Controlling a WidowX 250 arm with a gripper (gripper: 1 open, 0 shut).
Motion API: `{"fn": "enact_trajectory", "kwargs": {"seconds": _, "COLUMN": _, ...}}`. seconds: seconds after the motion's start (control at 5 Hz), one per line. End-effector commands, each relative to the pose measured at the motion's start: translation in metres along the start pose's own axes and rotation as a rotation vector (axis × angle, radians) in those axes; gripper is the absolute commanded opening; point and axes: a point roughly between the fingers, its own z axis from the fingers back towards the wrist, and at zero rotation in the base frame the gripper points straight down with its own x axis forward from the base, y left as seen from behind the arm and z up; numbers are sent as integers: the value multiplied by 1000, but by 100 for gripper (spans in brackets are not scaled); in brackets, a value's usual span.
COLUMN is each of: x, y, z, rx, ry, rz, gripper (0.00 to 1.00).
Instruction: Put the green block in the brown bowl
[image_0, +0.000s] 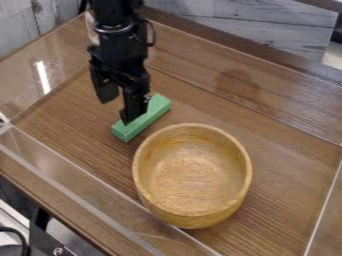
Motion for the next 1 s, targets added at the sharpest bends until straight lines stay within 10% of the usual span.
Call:
{"fn": "enact_trajectory", "kwargs": {"seconds": 0.0, "x": 12, "y": 3, "z": 10, "rx": 32, "ry": -64, "rz": -31, "gripper": 100}}
{"fn": "enact_trajectory", "kwargs": {"seconds": 0.8, "x": 39, "y": -4, "z": -9, "rx": 29, "ry": -107, "rz": -101, "gripper": 100}}
